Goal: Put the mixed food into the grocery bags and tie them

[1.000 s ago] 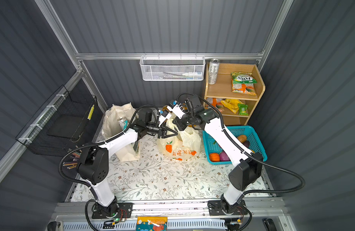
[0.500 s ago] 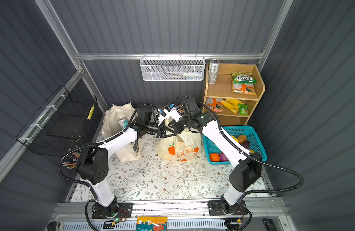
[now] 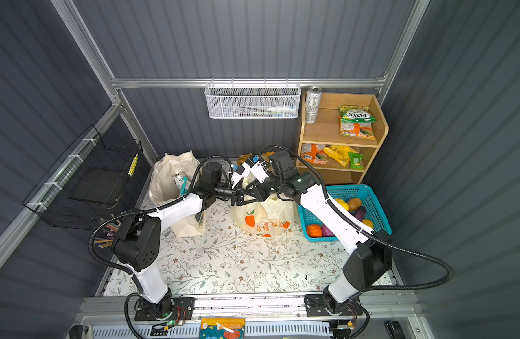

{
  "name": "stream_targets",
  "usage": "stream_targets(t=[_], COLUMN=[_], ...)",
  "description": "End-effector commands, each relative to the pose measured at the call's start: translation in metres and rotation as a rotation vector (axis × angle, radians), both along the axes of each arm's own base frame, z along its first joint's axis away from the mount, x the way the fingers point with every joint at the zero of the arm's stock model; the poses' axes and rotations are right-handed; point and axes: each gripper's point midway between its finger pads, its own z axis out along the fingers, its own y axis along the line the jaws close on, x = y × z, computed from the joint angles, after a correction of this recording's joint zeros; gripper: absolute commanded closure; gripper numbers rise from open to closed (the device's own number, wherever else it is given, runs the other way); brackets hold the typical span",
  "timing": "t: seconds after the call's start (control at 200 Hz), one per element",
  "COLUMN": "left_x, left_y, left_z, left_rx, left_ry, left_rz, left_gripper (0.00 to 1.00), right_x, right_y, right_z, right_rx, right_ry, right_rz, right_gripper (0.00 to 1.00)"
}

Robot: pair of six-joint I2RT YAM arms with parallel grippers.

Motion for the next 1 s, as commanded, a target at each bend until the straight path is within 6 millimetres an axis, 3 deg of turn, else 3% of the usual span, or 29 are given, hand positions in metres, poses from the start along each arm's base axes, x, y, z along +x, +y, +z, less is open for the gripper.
stream_targets(t=[0.0, 0.275, 0.41, 0.685, 0.74, 0.785, 0.81, 0.911, 0.996], left_x=[0.013, 0.018, 0.021, 0.024, 0.025, 0.025, 0.025, 0.026, 0.027], left_y=[0.003, 0.001, 0.000, 0.001, 0.002, 0.003, 0.003, 0.004, 0.006], left_z=[0.031, 0.037, 0.033, 0.030, 0.029, 0.027, 0.026, 0.020, 0.015], left_rx=[-0.076, -0.136, -0.133, -0.136, -0.134, -0.132, -0.131, -0.123, -0.113], left_ry=[-0.072, -0.051, -0.046, -0.052, -0.051, -0.052, -0.052, -0.051, -0.057], left_rz=[0.070, 0.079, 0.094, 0.123, 0.131, 0.132, 0.133, 0.141, 0.145], left_gripper=[0.61, 0.59, 0.76, 0.97, 0.99, 1.00, 1.00, 1.00, 1.00], right_x=[-0.014, -0.015, -0.016, -0.019, -0.020, -0.018, -0.017, -0.012, -0.011], right_y=[0.010, 0.016, 0.017, 0.017, 0.016, 0.015, 0.013, 0.004, -0.009], right_z=[0.000, -0.015, -0.011, -0.010, -0.007, -0.003, 0.001, 0.025, 0.054], right_rx=[0.048, 0.023, 0.033, 0.032, 0.034, 0.034, 0.038, 0.098, 0.195], right_ry=[0.060, 0.105, 0.098, 0.097, 0.091, 0.080, 0.072, 0.063, 0.060], right_rz=[0.044, 0.049, 0.049, 0.047, 0.043, 0.032, 0.024, -0.006, -0.021], right_gripper=[1.00, 1.00, 1.00, 1.00, 0.89, 0.70, 0.64, 0.47, 0.39])
